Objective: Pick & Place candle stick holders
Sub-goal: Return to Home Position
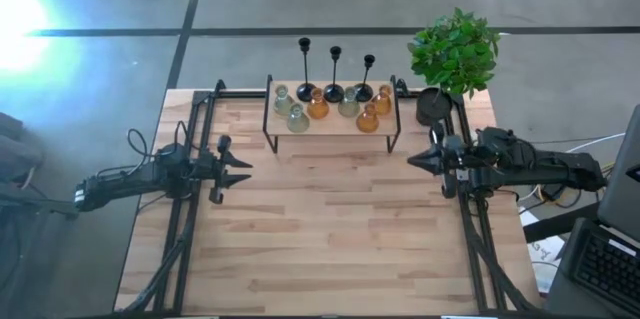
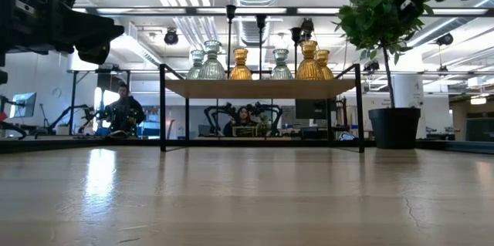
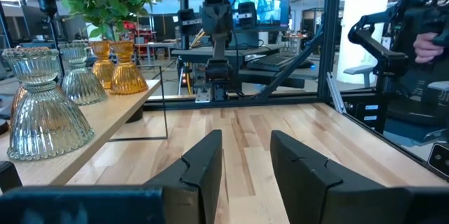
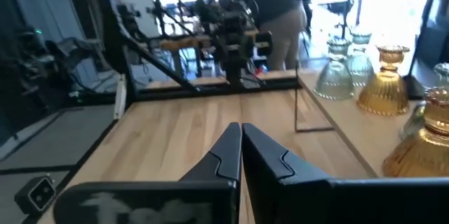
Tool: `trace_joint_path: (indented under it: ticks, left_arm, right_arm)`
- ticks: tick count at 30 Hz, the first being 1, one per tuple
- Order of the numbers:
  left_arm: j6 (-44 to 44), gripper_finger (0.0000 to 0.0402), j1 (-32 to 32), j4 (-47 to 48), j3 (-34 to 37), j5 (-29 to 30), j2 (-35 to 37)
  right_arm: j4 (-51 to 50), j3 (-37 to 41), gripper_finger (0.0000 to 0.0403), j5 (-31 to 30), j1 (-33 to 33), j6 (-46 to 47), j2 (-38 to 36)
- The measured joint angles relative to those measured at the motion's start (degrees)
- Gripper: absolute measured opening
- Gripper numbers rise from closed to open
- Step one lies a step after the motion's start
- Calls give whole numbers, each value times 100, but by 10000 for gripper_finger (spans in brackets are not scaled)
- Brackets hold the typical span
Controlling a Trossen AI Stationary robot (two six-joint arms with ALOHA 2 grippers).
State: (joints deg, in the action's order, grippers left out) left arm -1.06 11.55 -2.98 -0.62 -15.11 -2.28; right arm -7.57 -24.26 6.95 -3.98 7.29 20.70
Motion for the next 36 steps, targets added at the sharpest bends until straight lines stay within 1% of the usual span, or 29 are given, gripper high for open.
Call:
trace_joint_path:
  ticks: [4, 7, 11, 14, 19, 23, 26, 36]
  left_arm:
    - [0, 126, 0, 0, 0, 0, 0]
    - [0, 126, 2, 0, 0, 0, 0]
    - [0, 126, 0, 0, 0, 0, 0]
    - [0, 126, 1, 0, 0, 0, 0]
    - [0, 126, 2, 0, 0, 0, 0]
    - [0, 126, 0, 0, 0, 0, 0]
    - [0, 126, 1, 0, 0, 0, 0]
    - [0, 126, 2, 0, 0, 0, 0]
  right_arm:
    - [69, 358, 8, 16, -1, -4, -482]
    - [79, 605, 8, -103, -3, -24, -815]
    - [131, 1006, 8, -252, -3, -363, -1248]
    - [443, 1374, 8, -263, -3, -599, -1537]
    - [929, 1960, 8, -263, -3, -647, -1862]
    - [1294, 2358, 8, -268, -3, -645, -2027]
    - [863, 2377, 8, -270, -3, -639, -2068]
    - [876, 2377, 8, -265, -3, -625, -1901]
